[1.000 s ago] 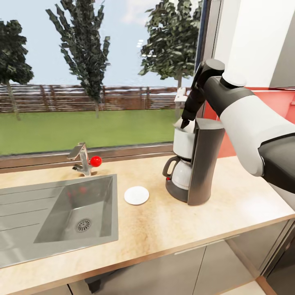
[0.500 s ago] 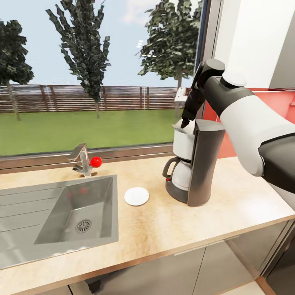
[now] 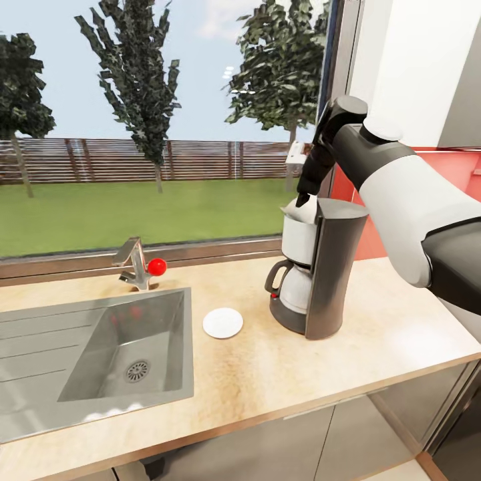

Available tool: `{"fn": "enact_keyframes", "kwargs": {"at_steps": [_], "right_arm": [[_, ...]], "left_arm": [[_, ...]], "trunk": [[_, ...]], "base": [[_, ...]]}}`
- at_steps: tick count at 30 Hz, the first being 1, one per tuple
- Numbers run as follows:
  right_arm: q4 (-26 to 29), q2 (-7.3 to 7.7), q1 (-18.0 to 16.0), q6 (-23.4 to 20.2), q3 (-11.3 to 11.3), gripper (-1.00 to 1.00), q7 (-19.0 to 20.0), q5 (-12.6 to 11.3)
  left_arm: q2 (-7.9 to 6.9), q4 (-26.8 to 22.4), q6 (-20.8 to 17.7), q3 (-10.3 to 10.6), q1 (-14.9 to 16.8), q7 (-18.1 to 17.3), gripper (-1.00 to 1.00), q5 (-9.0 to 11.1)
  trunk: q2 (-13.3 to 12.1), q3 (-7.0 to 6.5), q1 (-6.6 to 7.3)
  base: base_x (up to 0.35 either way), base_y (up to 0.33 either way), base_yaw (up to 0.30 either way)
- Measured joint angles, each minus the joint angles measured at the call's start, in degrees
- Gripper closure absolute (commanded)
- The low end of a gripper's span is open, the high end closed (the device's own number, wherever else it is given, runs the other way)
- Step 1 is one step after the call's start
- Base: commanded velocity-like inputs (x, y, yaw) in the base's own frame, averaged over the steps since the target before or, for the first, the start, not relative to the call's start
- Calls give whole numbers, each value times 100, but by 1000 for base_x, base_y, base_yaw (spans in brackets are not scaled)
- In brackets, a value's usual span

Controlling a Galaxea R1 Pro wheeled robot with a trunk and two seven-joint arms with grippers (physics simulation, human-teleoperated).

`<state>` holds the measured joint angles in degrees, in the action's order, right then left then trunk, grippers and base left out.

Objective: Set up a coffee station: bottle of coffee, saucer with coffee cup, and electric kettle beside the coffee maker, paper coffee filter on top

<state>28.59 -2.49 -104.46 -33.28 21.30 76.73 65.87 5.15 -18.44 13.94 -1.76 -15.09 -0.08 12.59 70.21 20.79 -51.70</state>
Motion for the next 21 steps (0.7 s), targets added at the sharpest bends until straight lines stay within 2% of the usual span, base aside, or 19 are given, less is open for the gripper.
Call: {"fn": "enact_keyframes", "kwargs": {"at_steps": [21], "right_arm": [[-4,2,0,-1,3,-100,-55,-7]], "left_arm": [[0,0,0,0,0,0,-100,0]], "trunk": [[0,0,0]], "base": [[0,0,0]]}}
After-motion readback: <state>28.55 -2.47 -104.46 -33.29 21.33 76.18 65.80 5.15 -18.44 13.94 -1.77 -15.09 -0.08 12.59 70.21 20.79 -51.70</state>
